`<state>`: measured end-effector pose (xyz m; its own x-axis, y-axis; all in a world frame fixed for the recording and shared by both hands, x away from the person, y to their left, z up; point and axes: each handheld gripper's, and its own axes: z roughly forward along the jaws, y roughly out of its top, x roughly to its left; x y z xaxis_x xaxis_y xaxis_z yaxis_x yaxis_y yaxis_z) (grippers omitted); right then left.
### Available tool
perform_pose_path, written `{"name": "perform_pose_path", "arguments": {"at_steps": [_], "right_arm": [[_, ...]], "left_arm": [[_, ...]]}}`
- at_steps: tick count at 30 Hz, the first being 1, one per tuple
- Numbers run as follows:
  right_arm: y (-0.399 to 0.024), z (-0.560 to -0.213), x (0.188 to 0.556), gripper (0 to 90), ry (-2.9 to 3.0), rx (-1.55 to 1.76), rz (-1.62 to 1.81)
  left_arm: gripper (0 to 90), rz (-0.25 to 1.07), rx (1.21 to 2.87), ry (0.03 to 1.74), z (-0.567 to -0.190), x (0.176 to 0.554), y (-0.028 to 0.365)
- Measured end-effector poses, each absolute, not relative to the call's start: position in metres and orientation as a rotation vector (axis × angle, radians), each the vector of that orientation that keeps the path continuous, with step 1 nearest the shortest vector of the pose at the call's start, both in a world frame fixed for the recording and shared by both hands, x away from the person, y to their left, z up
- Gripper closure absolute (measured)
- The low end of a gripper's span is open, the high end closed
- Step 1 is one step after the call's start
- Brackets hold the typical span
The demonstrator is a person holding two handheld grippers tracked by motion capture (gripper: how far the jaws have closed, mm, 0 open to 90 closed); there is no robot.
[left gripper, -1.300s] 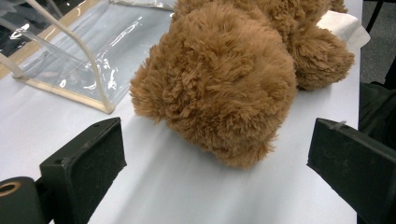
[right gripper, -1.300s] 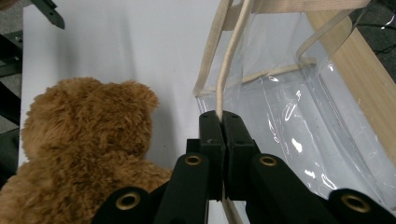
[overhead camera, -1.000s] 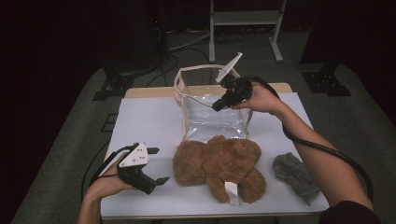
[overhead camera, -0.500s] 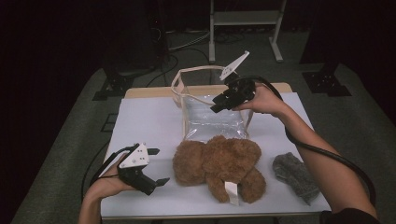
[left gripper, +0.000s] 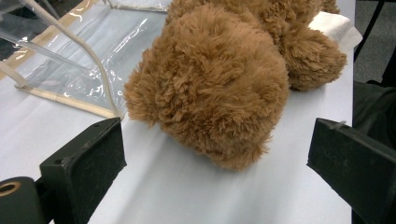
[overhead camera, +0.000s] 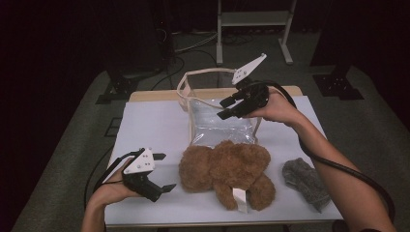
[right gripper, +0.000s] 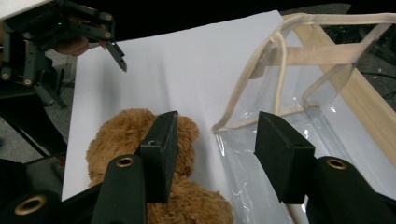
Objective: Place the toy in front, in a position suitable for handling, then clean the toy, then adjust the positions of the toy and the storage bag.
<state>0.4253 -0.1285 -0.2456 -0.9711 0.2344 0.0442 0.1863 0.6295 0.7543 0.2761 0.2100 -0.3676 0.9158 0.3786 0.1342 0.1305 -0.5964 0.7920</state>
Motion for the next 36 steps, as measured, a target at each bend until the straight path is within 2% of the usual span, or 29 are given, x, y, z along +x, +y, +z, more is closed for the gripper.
{"name": "perform_pose_path", "arguments": {"at_steps": [8, 20, 36], "right_arm": [[-0.120, -0.258, 0.405, 47.2, 2.824, 0.292, 1.294], [-0.105, -0.284, 0.373, 39.3, 2.940, 0.200, 1.207], [-0.103, -0.317, 0.360, 32.4, 3.017, 0.209, 1.064]], "left_arm": [[3.3, 0.380, 2.215, 0.365, -0.368, 0.277, 0.213], [3.3, 0.392, 2.203, 0.401, -0.369, 0.279, 0.224], [3.3, 0.400, 2.196, 0.416, -0.368, 0.279, 0.230]]}}
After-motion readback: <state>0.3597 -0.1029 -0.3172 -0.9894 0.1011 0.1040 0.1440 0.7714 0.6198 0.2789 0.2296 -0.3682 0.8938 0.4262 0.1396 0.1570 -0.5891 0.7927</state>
